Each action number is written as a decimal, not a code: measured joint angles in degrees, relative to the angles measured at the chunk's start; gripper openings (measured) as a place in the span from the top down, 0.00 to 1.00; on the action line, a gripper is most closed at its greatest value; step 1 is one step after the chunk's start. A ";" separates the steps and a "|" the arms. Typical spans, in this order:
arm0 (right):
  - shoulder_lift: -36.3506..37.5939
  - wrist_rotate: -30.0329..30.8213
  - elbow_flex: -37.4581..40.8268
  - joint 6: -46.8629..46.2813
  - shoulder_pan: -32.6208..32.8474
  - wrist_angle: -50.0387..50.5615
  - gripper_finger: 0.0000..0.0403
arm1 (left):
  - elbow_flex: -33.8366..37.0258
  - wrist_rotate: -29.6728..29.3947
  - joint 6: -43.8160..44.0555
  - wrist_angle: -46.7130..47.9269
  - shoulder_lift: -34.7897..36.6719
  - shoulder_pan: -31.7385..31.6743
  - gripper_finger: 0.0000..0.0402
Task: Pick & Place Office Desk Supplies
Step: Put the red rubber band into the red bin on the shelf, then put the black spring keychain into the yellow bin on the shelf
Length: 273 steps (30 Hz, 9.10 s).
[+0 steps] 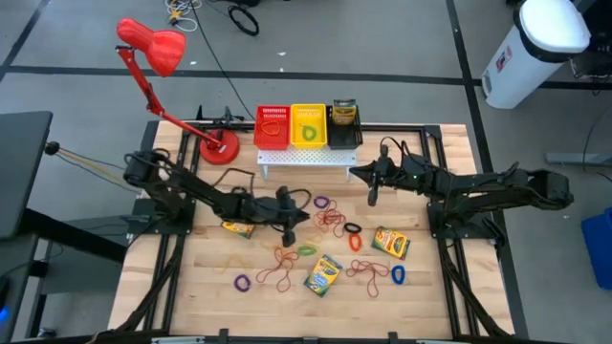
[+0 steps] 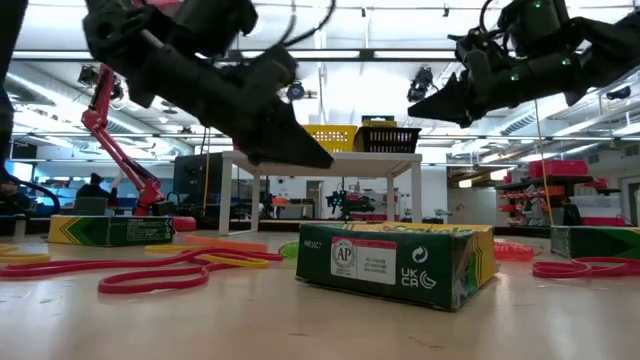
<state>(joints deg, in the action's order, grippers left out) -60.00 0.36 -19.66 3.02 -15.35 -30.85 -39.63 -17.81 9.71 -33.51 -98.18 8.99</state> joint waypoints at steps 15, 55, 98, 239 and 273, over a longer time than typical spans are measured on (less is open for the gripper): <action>-0.08 -2.25 2.58 -5.73 0.02 -0.12 0.98 | -13.38 -3.76 -2.80 6.08 -15.28 0.31 0.66; -0.10 -4.07 2.58 -6.20 0.02 -2.97 0.95 | -16.84 -1.41 -17.62 8.45 -18.30 -2.07 0.71; -0.10 -4.09 2.56 -6.16 0.02 -2.58 0.95 | -16.73 -1.65 -13.58 24.73 10.04 2.36 0.98; -0.16 -10.48 1.46 -11.88 0.00 3.27 0.95 | 25.74 0.17 -11.76 -41.76 15.14 -1.41 0.98; -16.61 4.36 -13.58 -26.61 20.35 44.47 0.60 | 29.53 -0.21 -10.79 -45.56 15.09 -1.44 0.98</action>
<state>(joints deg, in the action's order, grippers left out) -76.60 4.72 -33.24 -23.59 4.99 13.62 -10.10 -18.02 -1.08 -79.07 -83.09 7.55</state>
